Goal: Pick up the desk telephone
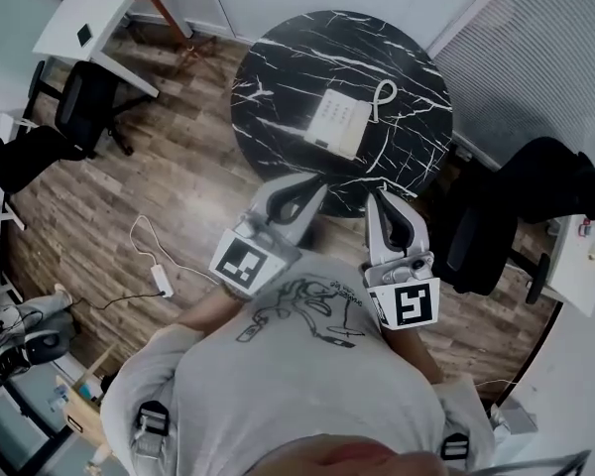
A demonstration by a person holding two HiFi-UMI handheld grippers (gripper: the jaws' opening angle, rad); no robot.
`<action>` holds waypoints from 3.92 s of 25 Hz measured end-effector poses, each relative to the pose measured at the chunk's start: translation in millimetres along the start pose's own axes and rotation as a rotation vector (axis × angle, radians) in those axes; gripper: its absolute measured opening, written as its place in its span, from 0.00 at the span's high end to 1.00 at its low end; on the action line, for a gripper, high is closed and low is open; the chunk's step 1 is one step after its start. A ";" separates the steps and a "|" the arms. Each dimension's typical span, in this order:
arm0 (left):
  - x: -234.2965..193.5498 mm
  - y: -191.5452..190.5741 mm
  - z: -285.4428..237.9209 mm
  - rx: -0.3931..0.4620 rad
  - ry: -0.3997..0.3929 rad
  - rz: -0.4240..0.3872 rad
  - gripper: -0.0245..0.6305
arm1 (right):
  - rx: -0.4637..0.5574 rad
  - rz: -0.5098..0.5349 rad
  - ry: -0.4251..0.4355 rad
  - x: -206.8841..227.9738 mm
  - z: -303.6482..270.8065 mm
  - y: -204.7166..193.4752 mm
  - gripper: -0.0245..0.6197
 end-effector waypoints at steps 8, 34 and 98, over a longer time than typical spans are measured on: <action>-61.7 -20.8 -36.8 -0.039 -0.060 0.038 0.90 | -0.026 -0.017 -0.066 26.4 -64.7 -4.4 0.95; -127.5 -194.3 -133.5 -0.348 -0.061 0.139 0.72 | -0.254 -0.270 -0.169 174.8 -124.2 -147.6 0.72; -147.8 -370.9 -221.3 -0.453 -0.067 0.325 0.49 | -0.385 -0.820 -0.238 255.4 -196.9 -338.2 0.28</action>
Point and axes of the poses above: the fingertips, and each gripper's own axes: z backward along the fingers, x to its right, y out of its top, the point moved 2 cm from there along z, backward along the fingers, and after that the axes turned 12 degrees about -z, right-handed, at the moved point
